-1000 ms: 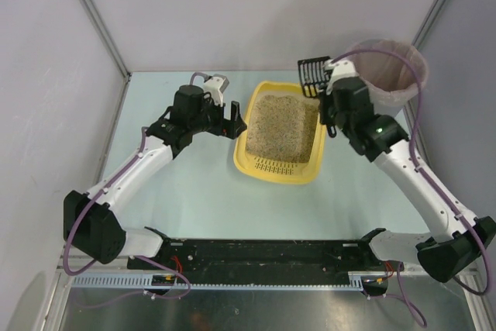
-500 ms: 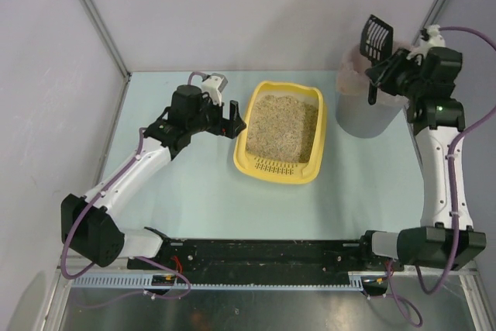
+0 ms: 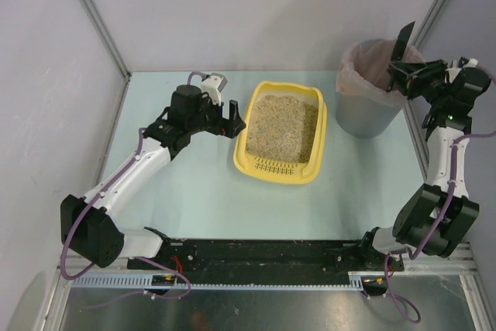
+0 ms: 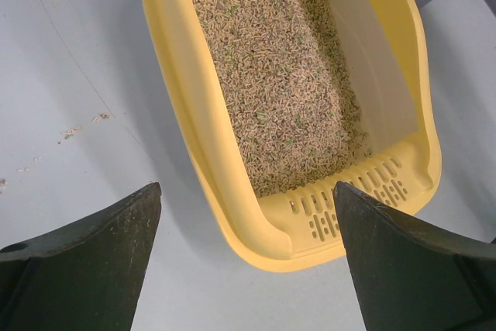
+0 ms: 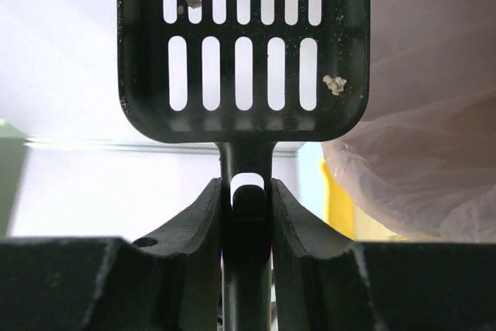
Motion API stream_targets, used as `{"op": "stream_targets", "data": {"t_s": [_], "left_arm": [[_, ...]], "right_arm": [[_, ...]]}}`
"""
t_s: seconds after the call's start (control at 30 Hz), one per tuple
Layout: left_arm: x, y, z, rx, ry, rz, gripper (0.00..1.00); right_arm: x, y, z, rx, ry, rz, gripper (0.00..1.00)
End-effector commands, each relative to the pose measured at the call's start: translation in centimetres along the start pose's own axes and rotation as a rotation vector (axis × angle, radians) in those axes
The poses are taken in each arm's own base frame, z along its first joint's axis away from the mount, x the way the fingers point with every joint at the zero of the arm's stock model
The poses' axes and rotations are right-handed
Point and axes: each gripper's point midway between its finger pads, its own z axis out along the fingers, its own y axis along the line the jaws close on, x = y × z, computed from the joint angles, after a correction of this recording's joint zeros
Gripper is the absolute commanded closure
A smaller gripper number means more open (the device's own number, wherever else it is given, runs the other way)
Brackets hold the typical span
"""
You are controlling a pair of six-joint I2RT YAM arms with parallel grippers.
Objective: Clean the litter box
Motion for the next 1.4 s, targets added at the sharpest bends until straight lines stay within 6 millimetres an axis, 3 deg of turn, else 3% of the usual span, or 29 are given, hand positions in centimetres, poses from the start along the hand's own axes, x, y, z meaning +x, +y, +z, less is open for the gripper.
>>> {"op": "stream_targets", "data": {"t_s": [0.0, 0.03, 0.1, 0.17, 0.3, 0.63, 1.03, 1.1, 1.37], "left_arm": [[-1.4, -0.2, -0.7, 0.004, -0.055, 0.007, 0.04], [-1.4, -0.1, -0.7, 0.003, -0.054, 0.007, 0.04], [-1.4, 0.0, -0.7, -0.002, -0.056, 0.009, 0.04], [-1.4, 0.0, -0.7, -0.003, -0.057, 0.009, 0.04], [-1.4, 0.0, -0.7, -0.003, -0.055, 0.008, 0.05], [-1.3, 0.2, -0.6, -0.010, -0.053, 0.011, 0.04], [-1.7, 0.1, -1.1, -0.015, -0.069, 0.015, 0.05], [-1.7, 0.0, -1.1, -0.011, -0.068, 0.014, 0.05], [-1.4, 0.2, -0.9, -0.018, -0.062, 0.012, 0.05]], "right_arm": [[0.1, 1.8, 0.1, -0.143, 0.095, 0.261, 1.00], [0.0, 2.4, -0.1, -0.177, 0.113, 0.309, 1.00], [-0.1, 1.2, 0.3, -0.186, 0.130, 0.402, 1.00], [-0.4, 1.9, 0.0, -0.248, 0.153, 0.469, 1.00], [-0.7, 1.3, -0.3, -0.326, 0.178, 0.623, 1.00], [-0.8, 0.1, -1.0, -0.396, 0.156, 0.725, 1.00], [-0.2, 4.6, -4.1, -0.542, 0.173, 0.633, 1.00], [-0.6, 3.9, -4.1, -0.525, 0.145, 0.651, 1.00], [-0.6, -3.8, -4.3, -0.403, -0.003, 0.846, 1.00]]}}
